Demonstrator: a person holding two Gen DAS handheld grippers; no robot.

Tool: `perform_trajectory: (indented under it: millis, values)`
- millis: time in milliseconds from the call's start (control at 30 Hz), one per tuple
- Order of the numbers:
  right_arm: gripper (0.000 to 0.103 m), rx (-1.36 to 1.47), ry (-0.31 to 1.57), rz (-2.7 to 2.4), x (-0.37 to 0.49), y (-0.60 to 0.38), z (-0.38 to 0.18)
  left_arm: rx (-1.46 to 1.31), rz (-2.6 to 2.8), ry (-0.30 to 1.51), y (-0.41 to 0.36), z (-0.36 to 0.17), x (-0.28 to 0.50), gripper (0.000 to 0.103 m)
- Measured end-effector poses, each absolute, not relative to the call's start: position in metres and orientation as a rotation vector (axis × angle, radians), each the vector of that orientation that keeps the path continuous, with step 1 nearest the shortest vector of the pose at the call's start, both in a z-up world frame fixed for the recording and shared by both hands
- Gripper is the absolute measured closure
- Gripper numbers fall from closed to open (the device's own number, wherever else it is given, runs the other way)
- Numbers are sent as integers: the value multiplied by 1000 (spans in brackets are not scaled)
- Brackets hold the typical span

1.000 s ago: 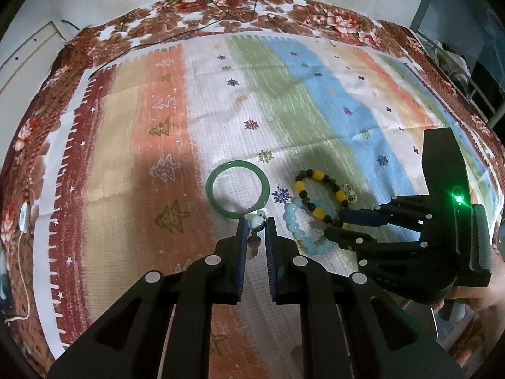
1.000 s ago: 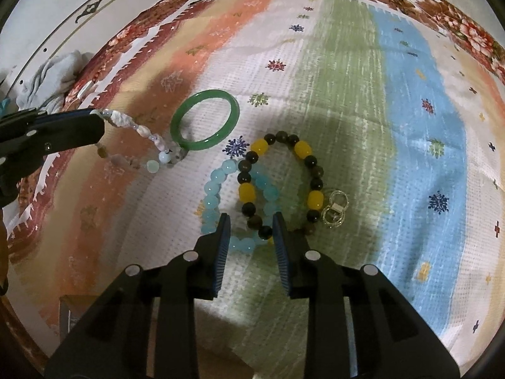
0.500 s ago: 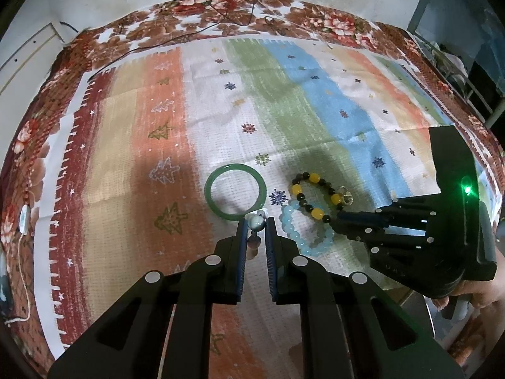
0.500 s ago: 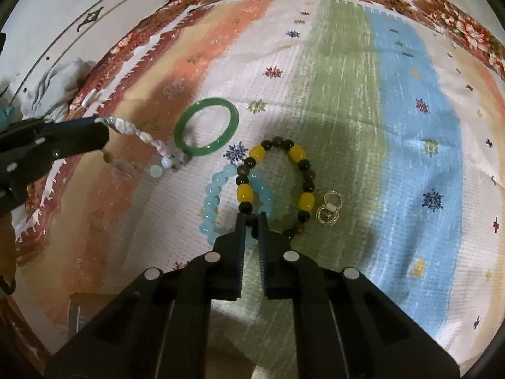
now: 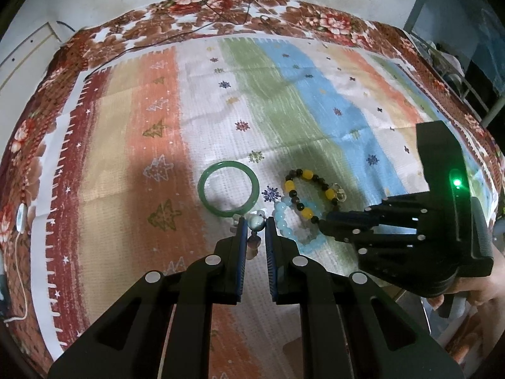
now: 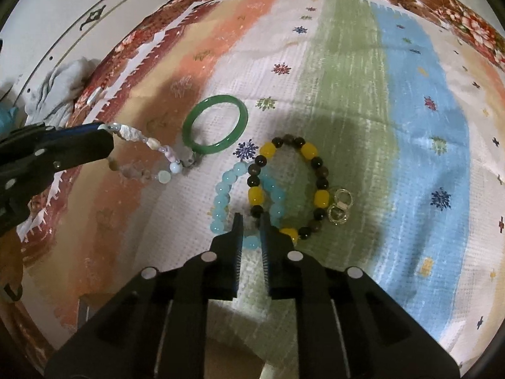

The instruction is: Organize jewelry

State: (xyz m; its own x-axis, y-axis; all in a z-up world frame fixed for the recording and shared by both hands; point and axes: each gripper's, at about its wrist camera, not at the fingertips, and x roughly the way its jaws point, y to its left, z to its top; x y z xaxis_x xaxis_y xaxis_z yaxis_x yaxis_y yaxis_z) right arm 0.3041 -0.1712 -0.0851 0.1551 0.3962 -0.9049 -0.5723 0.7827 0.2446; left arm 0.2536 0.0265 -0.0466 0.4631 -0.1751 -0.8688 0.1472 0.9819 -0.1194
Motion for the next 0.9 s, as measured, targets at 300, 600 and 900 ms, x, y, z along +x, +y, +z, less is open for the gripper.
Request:
perform_trajectory:
  millis: [300, 600, 900]
  values:
    - [75, -177, 1254, 697, 313, -165, -94, -31, -191, 1079, 29, -49, 256, 92]
    - [89, -204, 1284, 668, 315, -168, -109, -35, -184, 1080, 31, -51, 257, 92]
    - [90, -206, 1253, 660, 311, -171, -97, -29, -187, 1079, 30, -51, 257, 92]
